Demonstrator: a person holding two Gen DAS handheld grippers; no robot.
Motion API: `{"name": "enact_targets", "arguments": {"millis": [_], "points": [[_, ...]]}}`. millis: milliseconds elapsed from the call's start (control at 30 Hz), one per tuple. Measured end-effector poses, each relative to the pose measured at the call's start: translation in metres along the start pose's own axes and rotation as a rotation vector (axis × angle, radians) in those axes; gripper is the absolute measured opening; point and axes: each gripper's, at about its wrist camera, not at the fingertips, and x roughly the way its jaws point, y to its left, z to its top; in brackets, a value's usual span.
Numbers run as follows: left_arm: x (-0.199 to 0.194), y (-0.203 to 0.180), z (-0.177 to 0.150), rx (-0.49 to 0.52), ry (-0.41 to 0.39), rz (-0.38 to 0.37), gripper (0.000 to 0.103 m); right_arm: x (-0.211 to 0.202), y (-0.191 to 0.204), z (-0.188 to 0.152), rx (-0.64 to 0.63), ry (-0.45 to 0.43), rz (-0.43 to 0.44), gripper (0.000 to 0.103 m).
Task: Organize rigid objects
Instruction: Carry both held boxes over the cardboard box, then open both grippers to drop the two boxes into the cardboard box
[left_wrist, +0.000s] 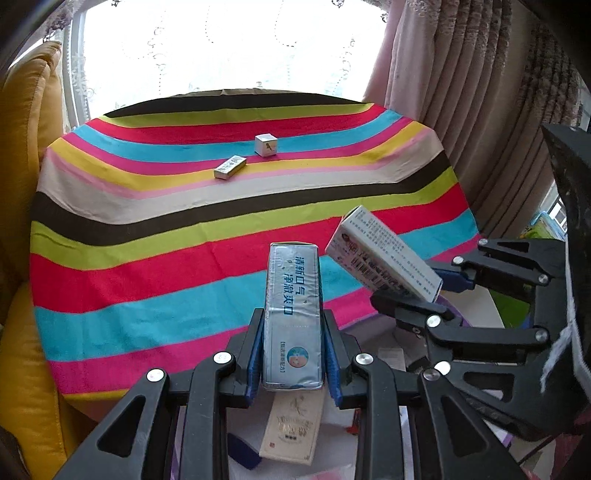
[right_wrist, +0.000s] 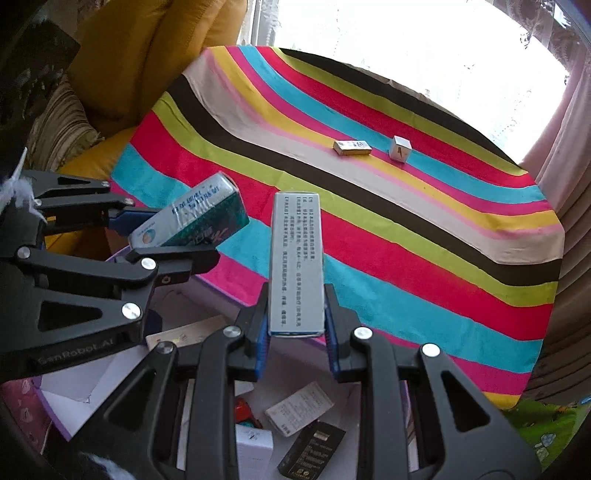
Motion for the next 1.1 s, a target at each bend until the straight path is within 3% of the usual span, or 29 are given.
{"name": "enact_targets", "arguments": {"millis": [600,1100], "points": [[0.002,-0.003,-0.063,-0.018,0.080,-0.064,0.030,-0.034,0.028,-0.044,-0.032,-0.033,-0.009,0.029],[-0.024,-0.004,-0.080,-0.005,0.059,-0.091,0.030,-0.043,0.024,-0.061,-0.008,-0.026,-0.012,0.029]]}}
